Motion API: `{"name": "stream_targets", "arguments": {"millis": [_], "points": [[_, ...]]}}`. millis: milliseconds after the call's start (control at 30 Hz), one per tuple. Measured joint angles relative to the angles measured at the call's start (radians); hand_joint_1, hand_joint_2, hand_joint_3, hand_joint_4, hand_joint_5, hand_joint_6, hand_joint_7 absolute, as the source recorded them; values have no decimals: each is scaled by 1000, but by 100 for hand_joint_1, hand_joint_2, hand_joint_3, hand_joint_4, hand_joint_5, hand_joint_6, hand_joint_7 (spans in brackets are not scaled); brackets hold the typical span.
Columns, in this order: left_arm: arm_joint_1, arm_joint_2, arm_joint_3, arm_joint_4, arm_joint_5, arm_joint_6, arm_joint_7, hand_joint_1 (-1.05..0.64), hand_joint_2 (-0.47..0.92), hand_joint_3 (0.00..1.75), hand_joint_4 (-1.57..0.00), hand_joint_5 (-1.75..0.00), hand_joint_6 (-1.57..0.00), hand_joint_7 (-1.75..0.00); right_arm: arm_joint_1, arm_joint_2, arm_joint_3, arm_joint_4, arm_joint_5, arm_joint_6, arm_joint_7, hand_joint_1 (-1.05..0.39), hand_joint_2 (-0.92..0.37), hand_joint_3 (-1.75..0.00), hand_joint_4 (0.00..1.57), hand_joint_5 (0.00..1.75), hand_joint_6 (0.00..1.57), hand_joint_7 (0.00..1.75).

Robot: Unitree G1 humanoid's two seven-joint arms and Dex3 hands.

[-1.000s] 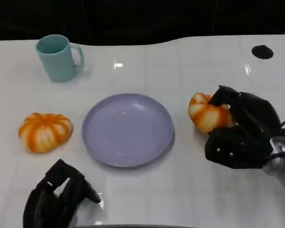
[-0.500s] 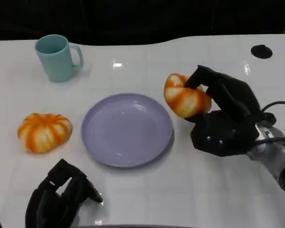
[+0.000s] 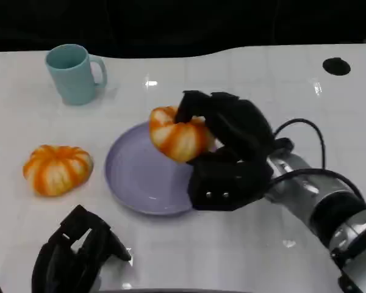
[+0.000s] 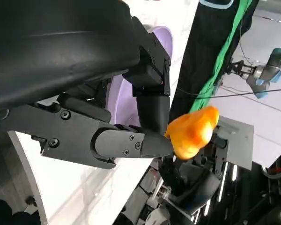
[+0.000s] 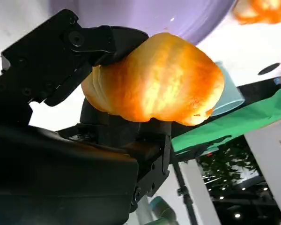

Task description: Grasp the bread from the table and place it into the plate.

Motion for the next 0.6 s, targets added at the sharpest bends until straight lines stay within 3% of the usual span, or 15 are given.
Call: {"name": "stream_targets", "arguments": {"millis": [133, 400, 433, 533, 567, 600], "points": [[4, 1, 1, -4, 0, -1, 0, -55, 92, 26, -62, -175, -52, -149, -2, 41, 17, 25, -13, 19, -16, -11, -55, -97, 85, 175, 63, 175], [11, -1, 1, -19, -2, 0, 0, -55, 92, 25, -62, -175, -51, -151, -2, 67, 82, 53, -83, 85, -35, -11, -58, -89, 84, 175, 60, 175], [12, -2, 1, -19, -2, 0, 0, -54, 92, 25, -62, -175, -50, -151, -2, 71, 87, 54, -86, 93, -38, -11, -65, -71, 82, 175, 61, 161], [12, -2, 1, -19, -3, 0, -1, -54, 92, 26, -62, -175, -50, -151, -2, 79, 111, 58, -104, 121, -57, -15, -88, -21, 76, 175, 87, 77], [12, -2, 1, -19, -3, 0, -1, -54, 92, 26, -61, -175, -50, -151, -2, 83, 112, 59, -104, 130, -61, -16, -90, -17, 75, 175, 90, 68], [12, -2, 1, -19, -3, 0, -1, -54, 92, 26, -61, -175, -50, -151, -2, 86, 112, 60, -104, 135, -67, -23, -91, -14, 71, 148, 86, 54]]}}
